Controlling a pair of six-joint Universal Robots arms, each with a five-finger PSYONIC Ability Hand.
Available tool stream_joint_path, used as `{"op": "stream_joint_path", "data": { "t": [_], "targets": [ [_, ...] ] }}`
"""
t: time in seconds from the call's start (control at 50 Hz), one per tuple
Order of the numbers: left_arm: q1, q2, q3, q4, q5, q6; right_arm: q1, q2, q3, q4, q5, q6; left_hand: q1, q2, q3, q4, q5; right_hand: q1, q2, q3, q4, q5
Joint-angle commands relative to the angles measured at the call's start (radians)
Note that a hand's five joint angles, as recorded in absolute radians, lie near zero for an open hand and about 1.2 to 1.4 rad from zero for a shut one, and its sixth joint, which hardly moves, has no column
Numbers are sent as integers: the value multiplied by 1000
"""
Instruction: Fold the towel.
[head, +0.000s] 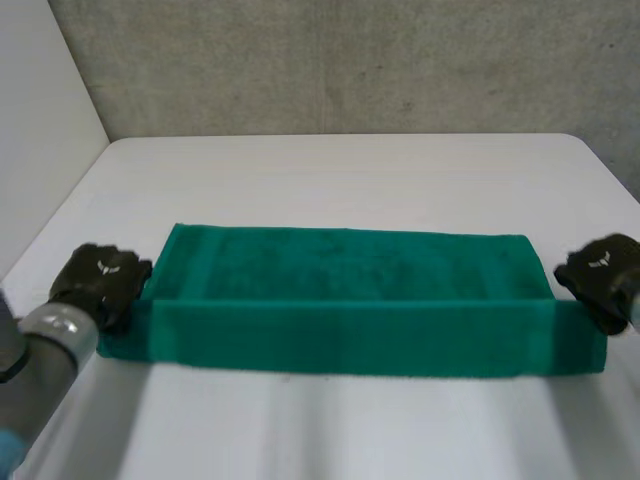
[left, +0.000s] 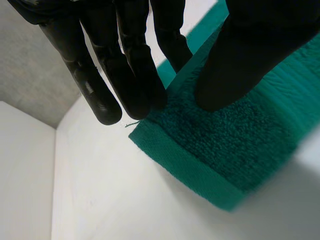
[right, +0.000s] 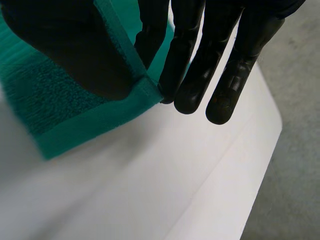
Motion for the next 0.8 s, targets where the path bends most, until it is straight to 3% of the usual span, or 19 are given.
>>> {"op": "stream_joint_path", "data": {
  "t": [0.02, 0.2, 0.42, 0.44, 0.5, 0.52, 0.68, 0.8],
  "targets": [
    [-47, -235, 226, 191, -7, -1, 76, 209, -184, -124, 70, 63, 250, 195, 205, 200, 250, 411, 218, 216, 206, 227],
    [-73, -504, 571, 212, -35, 4, 118, 482, -492, -166, 125, 92, 250, 195, 205, 200, 250, 411, 218, 216, 206, 227],
    [-85, -742, 844, 220, 20, 5, 150, 707, -798, -167, 162, 101, 250, 195, 205, 200, 250, 411, 218, 216, 206, 227],
    [-87, -752, 852, 222, 30, 5, 153, 737, -841, -166, 174, 103, 250, 195, 205, 200, 250, 150, -43, -45, -54, -34],
    [-94, -774, 861, 222, 73, 7, 167, 768, -893, -166, 214, 109, -666, -720, -711, -716, -666, -811, -1004, -1006, -1015, -995],
    [-94, -774, 859, 222, 74, 8, 171, 768, -902, -166, 225, 112, -913, -967, -958, -963, -913, -811, -1004, -1006, -1015, -995],
    [-120, -717, 804, 225, 60, 96, 185, 742, -921, -199, 242, 218, -972, -1026, -1017, -1022, -972, -811, -1004, -1006, -1015, -995],
    [-124, -524, 646, 217, 53, 101, 181, 469, -769, -212, 219, 433, -972, -1026, -1017, -1022, -972, -811, -1004, -1006, -1015, -995]
  ]
}}
